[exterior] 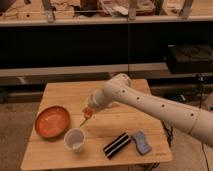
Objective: Place the pepper in the ceramic bowl
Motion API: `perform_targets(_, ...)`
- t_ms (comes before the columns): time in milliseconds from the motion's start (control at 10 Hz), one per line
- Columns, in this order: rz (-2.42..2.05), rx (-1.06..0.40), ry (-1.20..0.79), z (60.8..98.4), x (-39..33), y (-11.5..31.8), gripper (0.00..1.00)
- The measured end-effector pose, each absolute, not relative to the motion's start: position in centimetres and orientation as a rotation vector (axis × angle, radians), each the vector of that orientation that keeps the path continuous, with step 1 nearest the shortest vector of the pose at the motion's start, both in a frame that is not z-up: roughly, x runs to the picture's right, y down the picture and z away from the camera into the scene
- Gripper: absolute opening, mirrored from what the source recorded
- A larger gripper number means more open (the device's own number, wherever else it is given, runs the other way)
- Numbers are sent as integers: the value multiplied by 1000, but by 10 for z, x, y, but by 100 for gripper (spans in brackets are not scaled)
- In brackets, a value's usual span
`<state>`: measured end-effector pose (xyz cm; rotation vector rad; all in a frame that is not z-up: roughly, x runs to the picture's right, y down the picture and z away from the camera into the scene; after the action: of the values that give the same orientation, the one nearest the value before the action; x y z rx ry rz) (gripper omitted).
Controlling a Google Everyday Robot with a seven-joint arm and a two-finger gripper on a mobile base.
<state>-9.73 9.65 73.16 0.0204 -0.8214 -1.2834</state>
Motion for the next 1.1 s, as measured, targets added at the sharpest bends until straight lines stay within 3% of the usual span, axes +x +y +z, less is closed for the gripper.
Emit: perform_targets(1100, -1337, 39, -846, 731, -146, 101, 0)
